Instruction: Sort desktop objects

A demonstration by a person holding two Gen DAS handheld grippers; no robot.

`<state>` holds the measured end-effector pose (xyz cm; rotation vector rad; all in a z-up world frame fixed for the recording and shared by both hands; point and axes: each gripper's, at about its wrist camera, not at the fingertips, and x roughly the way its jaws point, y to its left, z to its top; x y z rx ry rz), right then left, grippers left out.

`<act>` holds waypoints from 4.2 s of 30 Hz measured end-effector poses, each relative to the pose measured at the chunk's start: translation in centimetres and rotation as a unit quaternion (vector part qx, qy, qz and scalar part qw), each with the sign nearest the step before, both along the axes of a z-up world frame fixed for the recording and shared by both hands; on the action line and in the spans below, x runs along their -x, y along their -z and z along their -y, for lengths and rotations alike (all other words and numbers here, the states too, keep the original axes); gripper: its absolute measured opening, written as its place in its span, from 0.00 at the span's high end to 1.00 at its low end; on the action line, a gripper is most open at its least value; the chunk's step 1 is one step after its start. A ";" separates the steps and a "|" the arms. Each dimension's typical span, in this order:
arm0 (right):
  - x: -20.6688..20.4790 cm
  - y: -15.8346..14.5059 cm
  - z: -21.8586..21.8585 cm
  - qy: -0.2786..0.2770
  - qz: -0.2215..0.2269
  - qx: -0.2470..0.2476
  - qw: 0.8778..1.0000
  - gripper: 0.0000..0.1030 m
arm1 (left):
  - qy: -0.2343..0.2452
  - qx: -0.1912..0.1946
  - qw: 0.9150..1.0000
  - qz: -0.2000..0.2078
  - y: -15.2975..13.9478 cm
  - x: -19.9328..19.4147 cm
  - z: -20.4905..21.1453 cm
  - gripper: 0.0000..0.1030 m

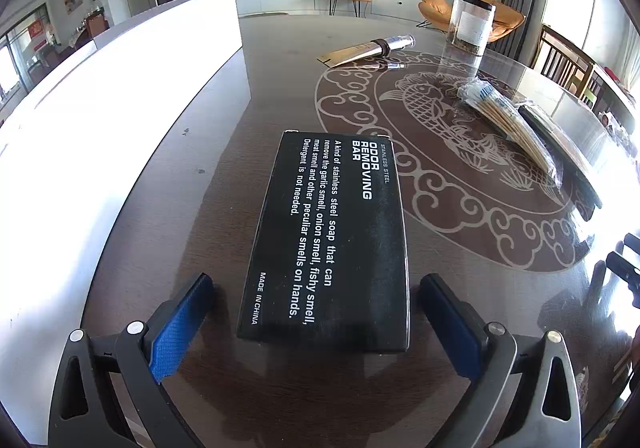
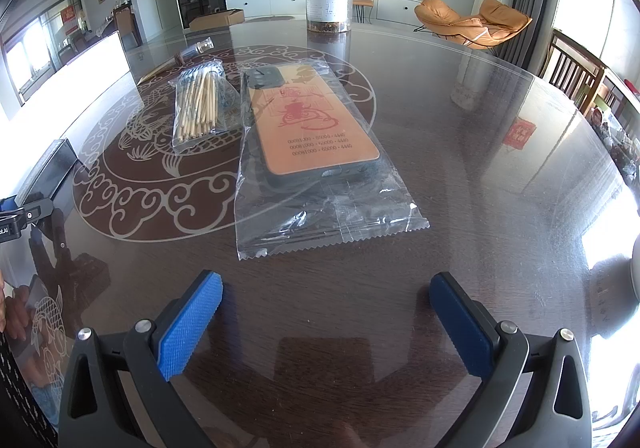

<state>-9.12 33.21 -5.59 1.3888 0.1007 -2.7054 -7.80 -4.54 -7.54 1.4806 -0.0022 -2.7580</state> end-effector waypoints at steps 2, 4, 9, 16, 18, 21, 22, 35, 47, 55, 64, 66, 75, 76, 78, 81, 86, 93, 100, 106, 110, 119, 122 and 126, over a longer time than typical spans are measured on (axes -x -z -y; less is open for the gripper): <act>1.3 0.0 0.2 -0.001 0.003 -0.001 1.000 0.00 | 0.000 0.000 1.000 0.000 0.0 0.0 0.0 0.00; 3.2 0.0 -0.1 0.020 0.009 -0.001 1.000 0.00 | 0.000 0.000 1.000 0.000 0.0 0.0 0.0 0.00; 7.4 0.0 -1.5 0.077 0.008 0.001 0.997 0.00 | 0.000 0.000 1.000 0.000 0.0 0.0 -0.1 0.00; 8.0 -1.0 -2.3 0.084 0.024 0.075 0.993 0.00 | 0.000 0.000 1.000 -0.001 0.1 0.0 0.0 0.00; 6.5 -1.8 -1.3 0.052 0.012 0.093 0.994 0.00 | -0.001 0.000 1.000 0.000 0.0 0.1 -0.1 0.00; 5.5 -3.2 2.0 -0.037 -0.020 0.086 0.995 0.00 | -0.002 -0.001 1.000 0.000 -0.1 0.0 -0.1 0.00; 5.6 -3.7 3.6 -0.066 -0.032 0.065 0.995 0.00 | -0.002 -0.001 1.000 0.000 -0.1 0.1 -0.1 0.00; 16.4 -0.6 16.9 -0.159 0.013 -0.044 0.986 0.01 | -0.002 -0.002 1.000 -0.002 0.0 0.2 -0.4 0.00; 4.7 -1.3 14.5 -0.124 -0.015 -0.030 0.992 0.59 | -0.004 -0.002 1.000 -0.002 0.1 0.3 -0.5 0.00; -1.5 -0.9 12.1 -0.066 -0.031 -0.019 0.997 0.14 | -0.004 -0.002 1.000 -0.002 0.3 0.6 -0.6 0.00; -0.1 -0.1 11.6 -0.049 0.000 -0.001 0.999 0.00 | -0.008 -0.002 1.000 -0.002 0.4 0.9 -1.3 0.00; -0.1 0.0 11.6 -0.048 0.000 -0.001 0.999 0.00 | 0.003 -0.001 1.000 -0.017 0.5 0.9 -1.9 0.00; -0.1 0.0 11.6 -0.049 0.000 -0.001 0.999 0.00 | 0.026 -0.003 0.999 -0.018 0.5 2.0 -1.6 0.00; -0.1 0.0 11.6 -0.049 0.000 -0.001 0.999 0.00 | 0.026 -0.003 0.999 -0.018 0.5 2.0 -1.6 0.00; -0.1 0.0 11.6 -0.049 0.000 -0.001 0.999 0.00 | 0.026 -0.003 0.999 -0.018 0.5 2.0 -1.6 0.00; -0.2 0.0 11.6 -0.049 0.000 -0.001 0.999 0.00 | 0.026 -0.003 0.999 -0.018 0.5 2.0 -1.6 0.00; -0.2 0.0 11.6 -0.049 0.000 -0.001 0.999 0.00 | 0.026 -0.003 0.999 -0.018 0.5 2.0 -1.6 0.00; -0.2 -0.1 11.6 -0.049 0.000 -0.001 0.999 0.00 | 0.026 -0.003 0.999 -0.018 0.5 1.9 -1.6 0.00; -0.2 -0.1 11.6 -0.049 0.000 -0.001 0.999 0.00 | 0.026 -0.003 0.999 -0.018 0.5 1.9 -1.6 0.00; -0.2 -0.1 11.6 -0.049 0.000 -0.001 0.999 0.00 | 0.026 -0.003 0.999 -0.018 0.5 1.9 -1.6 0.00; -0.2 -0.1 11.6 -0.049 0.000 -0.001 0.999 0.00 | 0.026 -0.003 0.999 -0.018 0.5 1.9 -1.6 0.00; -0.2 -0.1 11.6 -0.049 0.000 -0.001 0.999 0.00 | 0.026 -0.003 0.999 -0.019 0.5 1.9 -1.6 0.00; -0.2 -0.1 11.6 -0.049 0.000 -0.001 0.999 0.00 | 0.026 -0.003 0.999 -0.019 0.5 1.9 -1.6 0.00; -0.2 -0.1 11.6 -0.049 0.000 -0.001 0.999 0.00 | 0.026 -0.003 0.999 -0.019 0.5 1.9 -1.6 0.00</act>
